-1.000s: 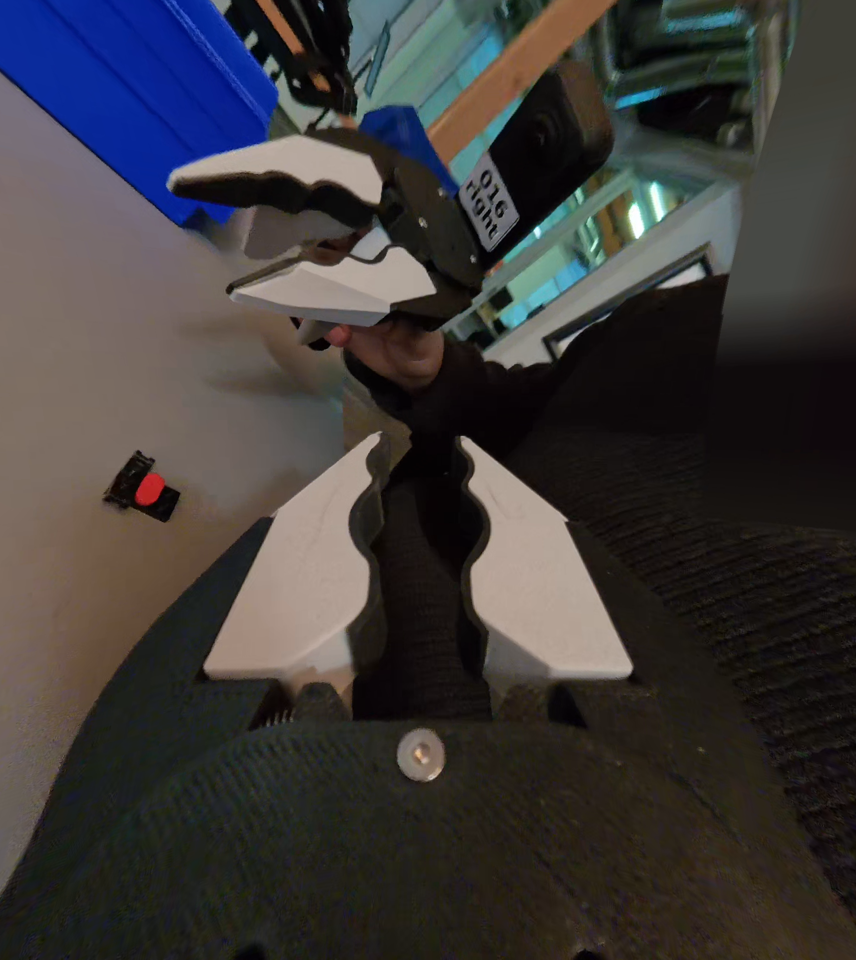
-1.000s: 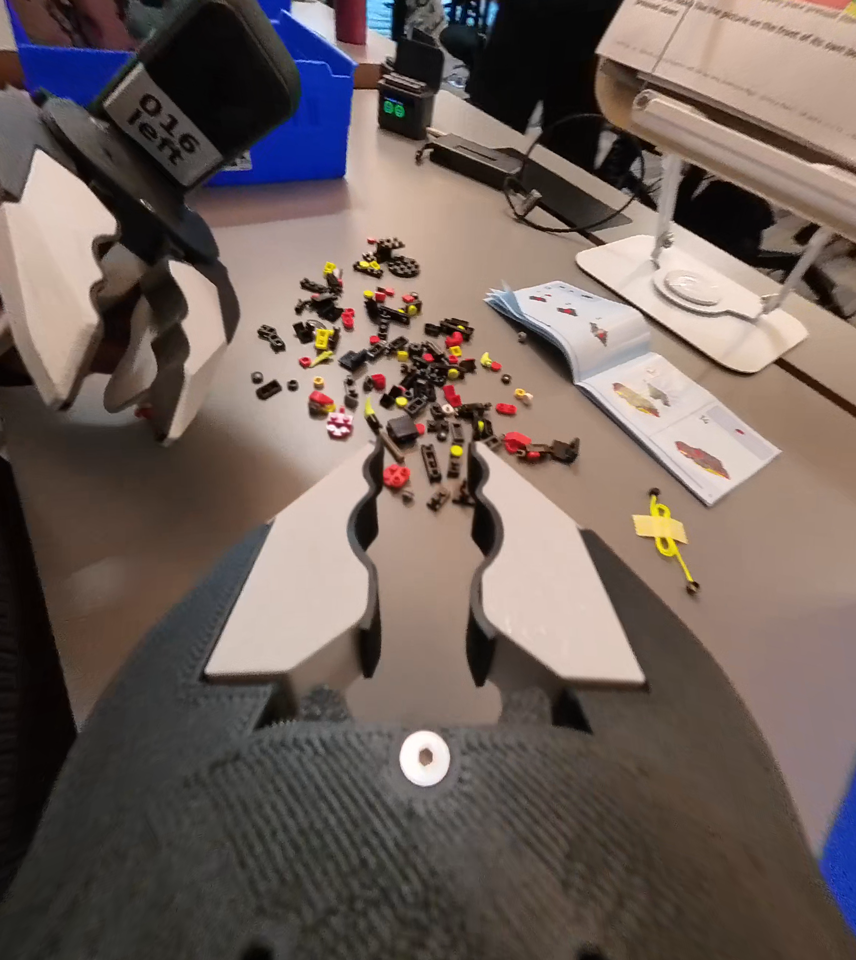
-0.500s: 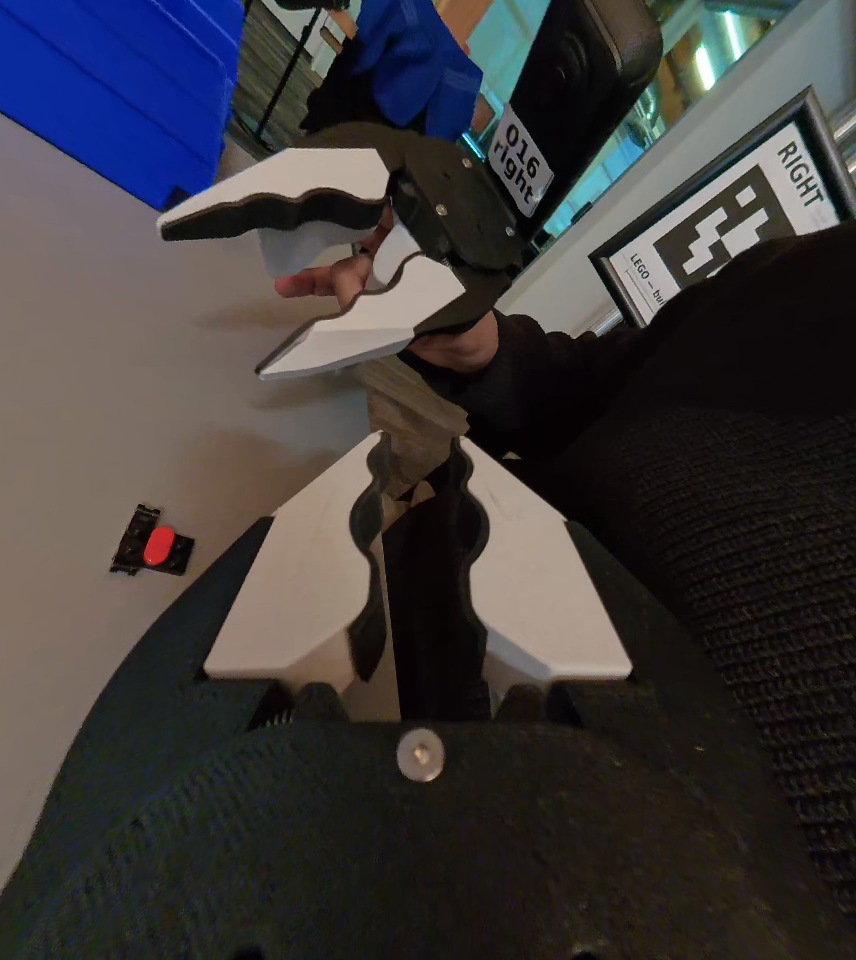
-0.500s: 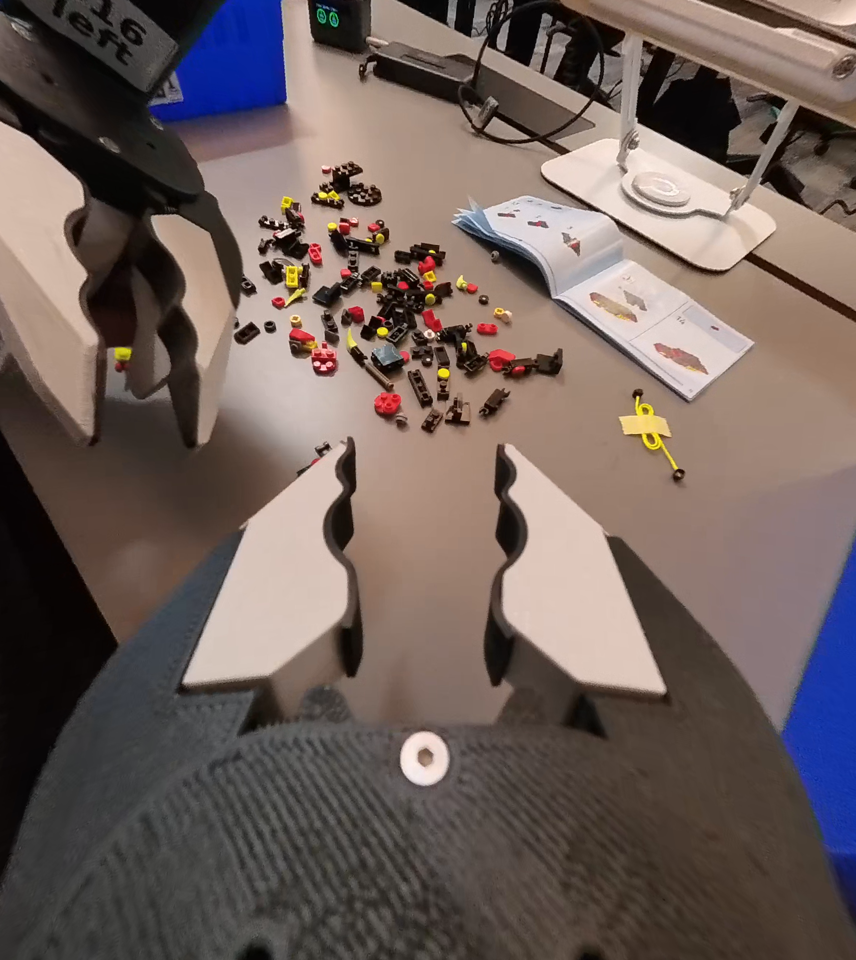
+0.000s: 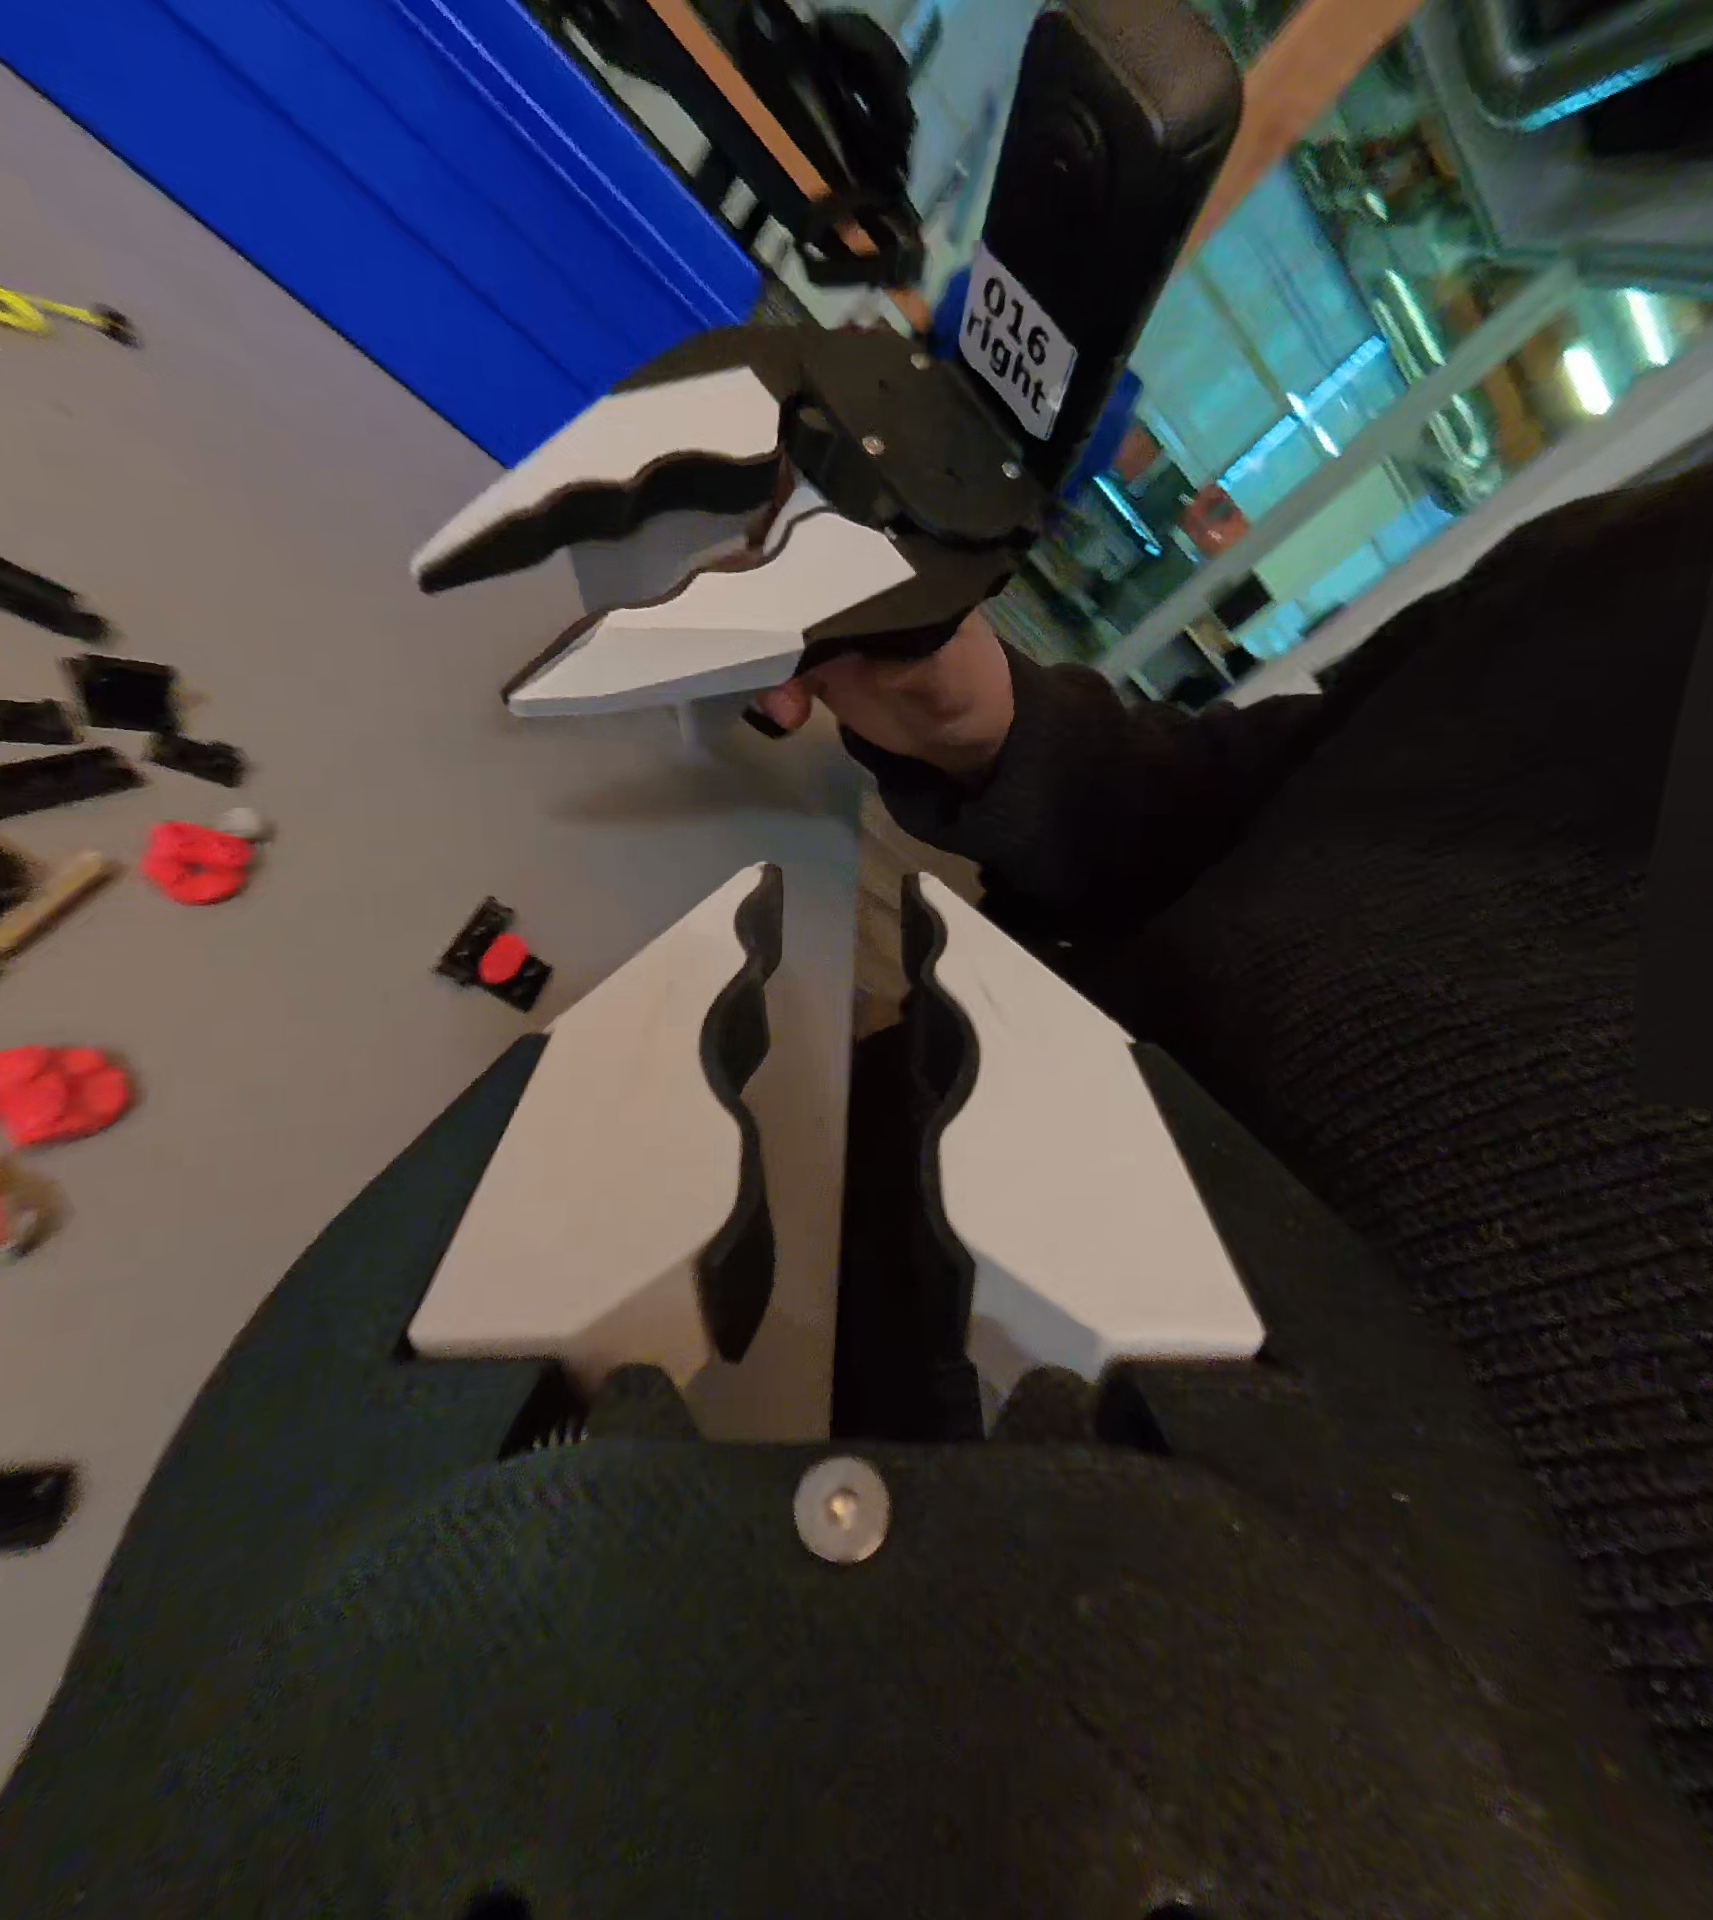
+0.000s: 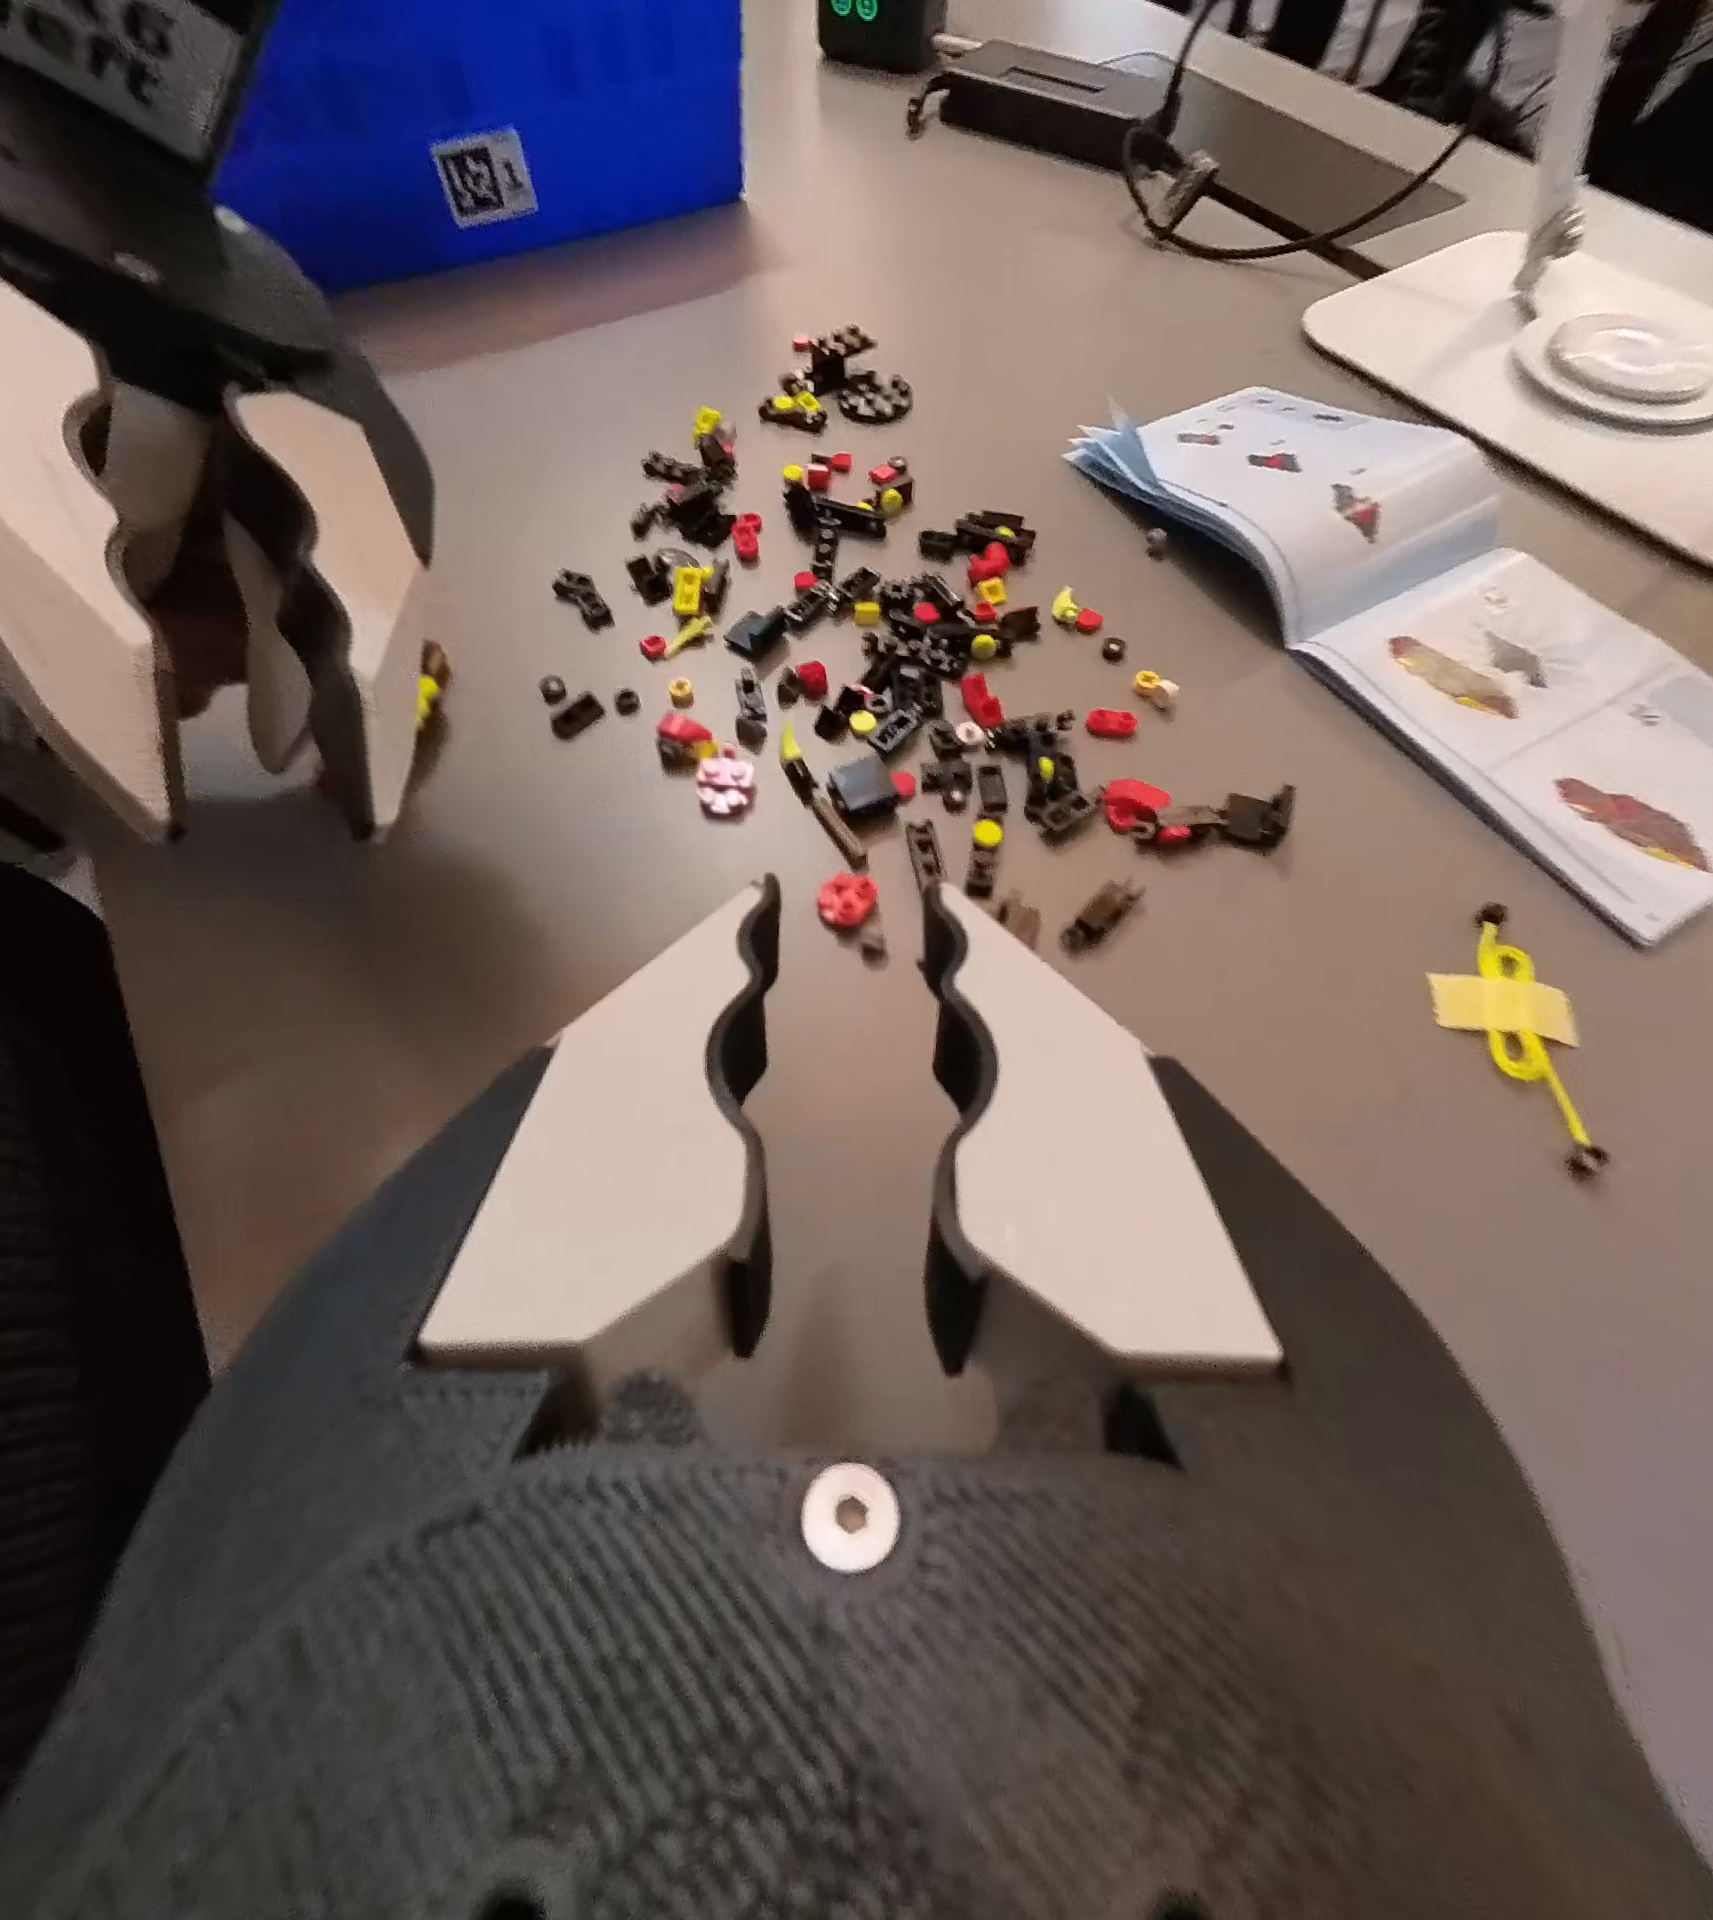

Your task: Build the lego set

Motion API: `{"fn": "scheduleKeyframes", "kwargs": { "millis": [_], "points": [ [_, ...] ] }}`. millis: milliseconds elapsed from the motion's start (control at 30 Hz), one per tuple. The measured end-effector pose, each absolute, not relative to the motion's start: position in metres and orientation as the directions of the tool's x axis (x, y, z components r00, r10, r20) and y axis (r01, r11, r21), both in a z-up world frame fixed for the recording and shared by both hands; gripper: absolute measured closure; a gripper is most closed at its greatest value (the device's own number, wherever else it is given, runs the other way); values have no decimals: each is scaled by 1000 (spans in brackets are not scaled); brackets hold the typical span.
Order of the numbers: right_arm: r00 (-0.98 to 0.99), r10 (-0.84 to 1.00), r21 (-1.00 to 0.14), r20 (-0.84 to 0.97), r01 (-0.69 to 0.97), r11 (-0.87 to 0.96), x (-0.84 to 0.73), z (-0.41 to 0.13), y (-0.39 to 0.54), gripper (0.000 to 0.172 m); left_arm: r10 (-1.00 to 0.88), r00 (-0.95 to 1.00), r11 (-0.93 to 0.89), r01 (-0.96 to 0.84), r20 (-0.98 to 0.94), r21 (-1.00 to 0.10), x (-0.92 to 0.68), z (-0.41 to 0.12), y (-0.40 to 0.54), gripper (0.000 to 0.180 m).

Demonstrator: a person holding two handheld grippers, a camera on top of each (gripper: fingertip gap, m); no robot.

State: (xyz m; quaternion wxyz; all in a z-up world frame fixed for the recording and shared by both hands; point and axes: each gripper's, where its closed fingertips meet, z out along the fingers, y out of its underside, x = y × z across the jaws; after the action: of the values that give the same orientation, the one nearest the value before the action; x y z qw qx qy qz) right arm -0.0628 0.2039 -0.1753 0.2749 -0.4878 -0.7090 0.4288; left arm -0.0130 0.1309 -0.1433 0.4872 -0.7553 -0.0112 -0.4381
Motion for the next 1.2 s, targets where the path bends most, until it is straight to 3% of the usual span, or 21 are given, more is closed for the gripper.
{"fn": "scheduleKeyframes", "kwargs": {
  "millis": [167, 367, 533, 833, 1033, 1200],
  "points": [
    [-453, 889, -850, -71, 494, 184, -100, -186, 195, 146, -288, 763, -421, 442, 579, -792, -43, -145, 117, 162],
    [-516, 856, -786, 1, 529, 320, -140, -209, 199, 158, -246, 723, -369, 545, 645, -753, -53, -139, 97, 161],
    [-542, 838, -761, -72, 573, 305, -160, -224, 193, 157, -215, 737, -332, 562, 641, -758, -60, -135, 88, 162],
    [-580, 813, -706, 54, 554, 442, -162, -239, 195, 161, -197, 724, -312, 593, 661, -742, -69, -134, 88, 163],
    [-600, 793, -698, 105, 524, 488, -159, -238, 193, 166, -205, 704, -322, 607, 679, -727, -68, -135, 92, 163],
    [-572, 814, -791, 103, 449, 416, -156, -204, 195, 166, -218, 715, -346, 579, 664, -738, -63, -137, 97, 163]
  ]
}}
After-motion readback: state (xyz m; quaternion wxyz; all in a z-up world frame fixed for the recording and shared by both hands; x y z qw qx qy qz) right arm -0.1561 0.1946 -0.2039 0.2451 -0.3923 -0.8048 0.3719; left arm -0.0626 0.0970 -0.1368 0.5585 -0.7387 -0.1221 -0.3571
